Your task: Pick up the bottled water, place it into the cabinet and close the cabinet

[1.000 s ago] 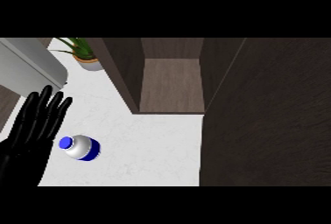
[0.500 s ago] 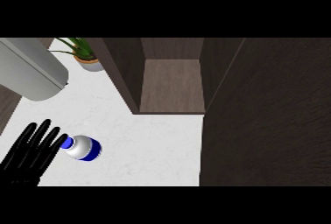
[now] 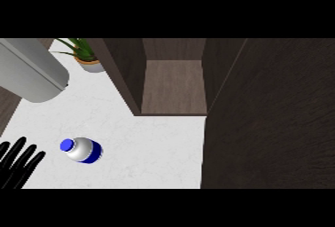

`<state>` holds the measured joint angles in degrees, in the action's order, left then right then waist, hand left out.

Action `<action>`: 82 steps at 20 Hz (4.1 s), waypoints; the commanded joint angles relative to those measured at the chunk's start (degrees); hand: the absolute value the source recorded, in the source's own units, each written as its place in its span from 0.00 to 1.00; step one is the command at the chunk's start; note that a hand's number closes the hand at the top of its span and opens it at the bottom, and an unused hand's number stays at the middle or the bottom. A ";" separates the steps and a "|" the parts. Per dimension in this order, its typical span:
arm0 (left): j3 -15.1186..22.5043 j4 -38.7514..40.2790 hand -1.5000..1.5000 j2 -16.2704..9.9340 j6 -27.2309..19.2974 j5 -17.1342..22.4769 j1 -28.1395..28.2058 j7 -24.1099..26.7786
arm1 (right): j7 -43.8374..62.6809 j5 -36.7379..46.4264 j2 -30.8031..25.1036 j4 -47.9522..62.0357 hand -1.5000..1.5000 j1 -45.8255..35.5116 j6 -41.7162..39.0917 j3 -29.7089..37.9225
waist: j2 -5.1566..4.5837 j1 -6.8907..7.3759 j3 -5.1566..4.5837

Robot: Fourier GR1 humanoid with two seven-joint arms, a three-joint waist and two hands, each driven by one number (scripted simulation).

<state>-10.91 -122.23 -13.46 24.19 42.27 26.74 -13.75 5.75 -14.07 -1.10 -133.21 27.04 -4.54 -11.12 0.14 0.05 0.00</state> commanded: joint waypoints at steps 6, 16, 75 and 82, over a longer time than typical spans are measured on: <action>-5.57 6.26 0.00 1.34 6.57 0.18 -1.55 1.62 | -2.67 1.01 -0.44 0.99 0.00 1.56 -0.89 -1.15 | -0.08 -0.10 -0.01; -11.65 14.30 0.00 0.44 8.51 -0.57 -6.26 2.80 | -10.31 -0.09 -1.04 4.09 0.00 5.36 -4.70 -0.81 | -0.10 -0.35 0.01; -8.82 105.31 0.00 -3.21 23.27 -38.58 -44.24 52.91 | -17.48 3.62 -2.57 6.54 0.00 9.48 -3.79 -7.63 | -0.49 -1.11 -0.22; -8.79 106.32 0.00 0.70 21.60 -37.14 -46.46 49.42 | -17.00 1.03 -3.87 5.86 0.00 9.76 -4.65 -5.68 | -0.54 -1.43 -0.21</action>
<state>-21.14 -17.89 -17.03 39.98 5.78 -19.97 31.85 -11.61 -11.83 -4.85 -127.15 37.35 -9.21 -17.69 0.04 -1.04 0.51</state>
